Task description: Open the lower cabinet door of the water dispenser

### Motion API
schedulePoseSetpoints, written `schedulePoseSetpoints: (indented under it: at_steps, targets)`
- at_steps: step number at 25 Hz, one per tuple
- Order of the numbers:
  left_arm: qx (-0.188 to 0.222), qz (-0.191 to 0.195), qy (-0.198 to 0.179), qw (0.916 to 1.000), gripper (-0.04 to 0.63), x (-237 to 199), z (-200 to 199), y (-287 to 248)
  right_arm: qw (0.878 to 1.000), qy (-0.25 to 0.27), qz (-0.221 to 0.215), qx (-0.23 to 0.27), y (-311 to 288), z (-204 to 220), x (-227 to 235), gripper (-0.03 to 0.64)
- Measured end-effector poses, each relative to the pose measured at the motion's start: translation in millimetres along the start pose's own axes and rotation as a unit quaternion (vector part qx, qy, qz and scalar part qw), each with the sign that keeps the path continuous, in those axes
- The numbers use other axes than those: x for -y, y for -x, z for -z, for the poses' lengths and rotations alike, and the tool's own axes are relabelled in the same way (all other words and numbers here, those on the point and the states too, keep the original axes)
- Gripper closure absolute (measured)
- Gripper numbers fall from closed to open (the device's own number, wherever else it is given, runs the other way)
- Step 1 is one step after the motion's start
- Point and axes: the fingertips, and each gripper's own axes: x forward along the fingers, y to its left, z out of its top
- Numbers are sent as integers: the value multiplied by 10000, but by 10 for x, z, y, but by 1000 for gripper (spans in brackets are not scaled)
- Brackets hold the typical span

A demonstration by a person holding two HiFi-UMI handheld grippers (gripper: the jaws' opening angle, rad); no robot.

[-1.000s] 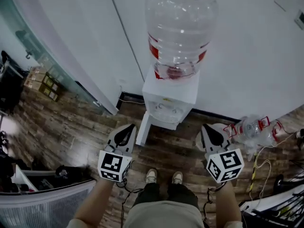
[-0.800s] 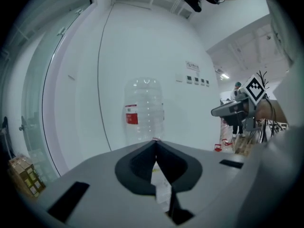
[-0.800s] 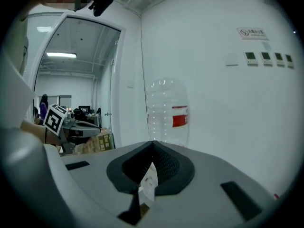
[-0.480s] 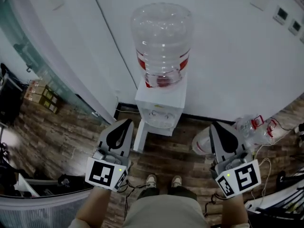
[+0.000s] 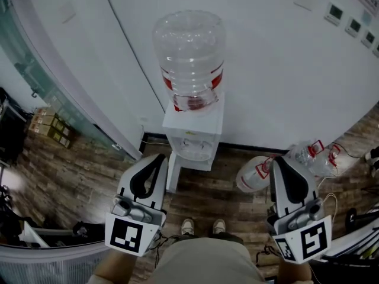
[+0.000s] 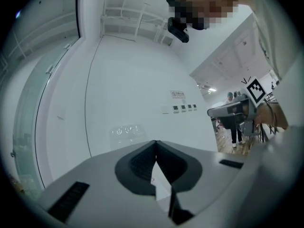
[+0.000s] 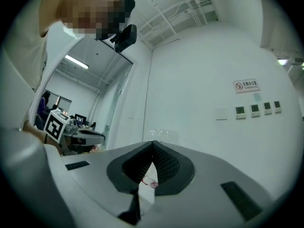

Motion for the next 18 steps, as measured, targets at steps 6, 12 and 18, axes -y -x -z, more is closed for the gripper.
schedulePoseSetpoints:
  at_steps: [6,12,18]
  targets:
    - [-66,89,-116,9999,589,165,-23,26,9999,-95,-56,11,178,-16,-10,611]
    - [-11,73,-173,9998,589,189,-71,27,9999,11,-95,-91,215,62,-59,611]
    - [-108,69,-144,9998,589,255,-37,69,9997,176,-99,-110,237,67,-76,611]
